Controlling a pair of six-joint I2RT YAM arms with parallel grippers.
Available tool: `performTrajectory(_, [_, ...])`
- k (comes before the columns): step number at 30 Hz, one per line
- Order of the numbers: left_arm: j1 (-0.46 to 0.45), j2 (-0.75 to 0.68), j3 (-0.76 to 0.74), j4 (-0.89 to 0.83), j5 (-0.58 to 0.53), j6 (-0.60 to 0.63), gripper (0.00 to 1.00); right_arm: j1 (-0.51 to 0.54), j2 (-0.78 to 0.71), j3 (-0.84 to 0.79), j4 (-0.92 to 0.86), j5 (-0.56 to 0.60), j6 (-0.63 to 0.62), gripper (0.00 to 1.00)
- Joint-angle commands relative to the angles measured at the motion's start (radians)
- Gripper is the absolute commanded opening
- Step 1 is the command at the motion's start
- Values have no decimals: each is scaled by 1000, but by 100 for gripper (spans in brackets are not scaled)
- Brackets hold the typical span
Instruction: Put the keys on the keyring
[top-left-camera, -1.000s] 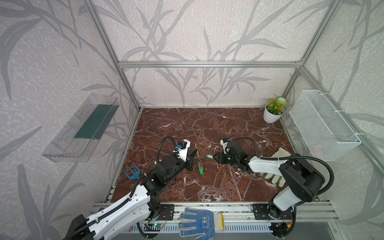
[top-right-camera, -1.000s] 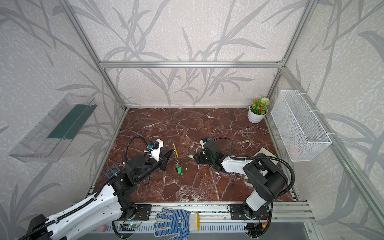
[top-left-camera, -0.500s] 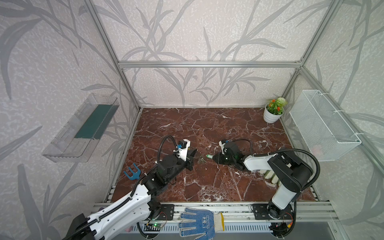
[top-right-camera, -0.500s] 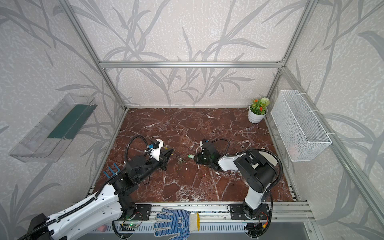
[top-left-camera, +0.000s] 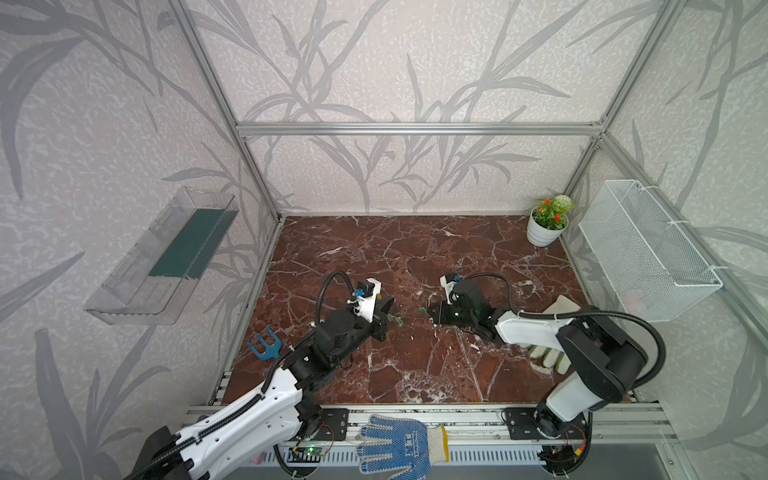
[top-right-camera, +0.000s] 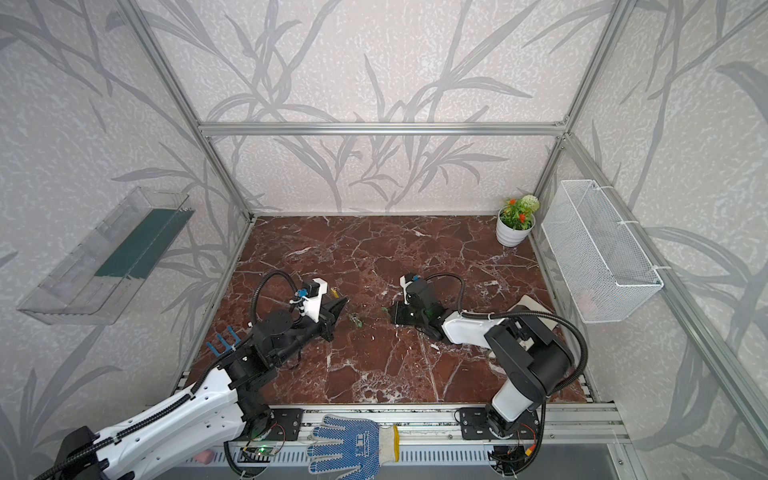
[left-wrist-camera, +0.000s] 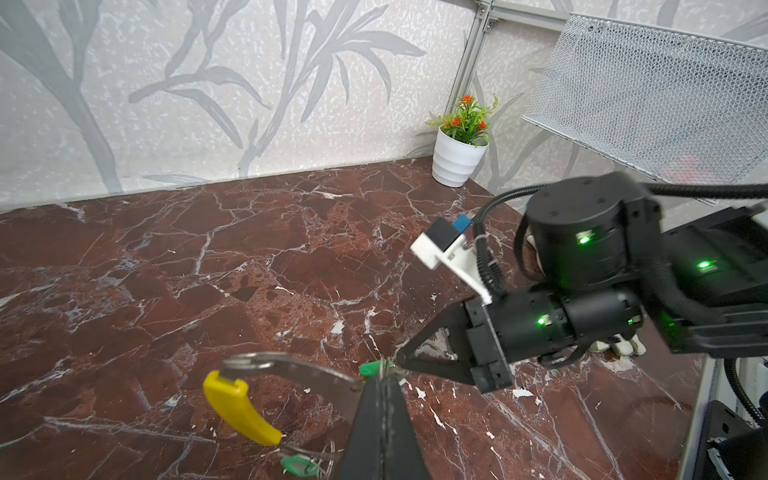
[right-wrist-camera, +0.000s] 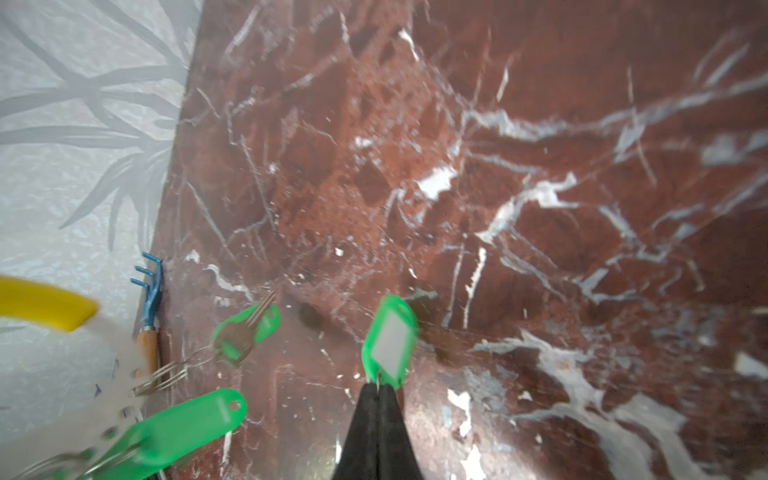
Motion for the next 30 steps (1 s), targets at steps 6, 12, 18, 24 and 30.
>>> performTrajectory(6, [-6,-9,5,20,-2,11,0,4,-293,46,-346,52,-240,0])
performTrajectory(12, [-7,-23,-4,29,2,15,0,5,-427,46,-556,30,-352,0])
performTrajectory(18, [-6,-37,-21,49,-18,16,0,47,-471,70,-761,43,-432,0])
performTrajectory(24, [-6,-43,-24,52,-21,16,0,131,-368,184,-976,137,-482,0])
performTrajectory(30, [-7,-48,-26,52,-21,14,0,178,-223,235,-1007,119,-519,0])
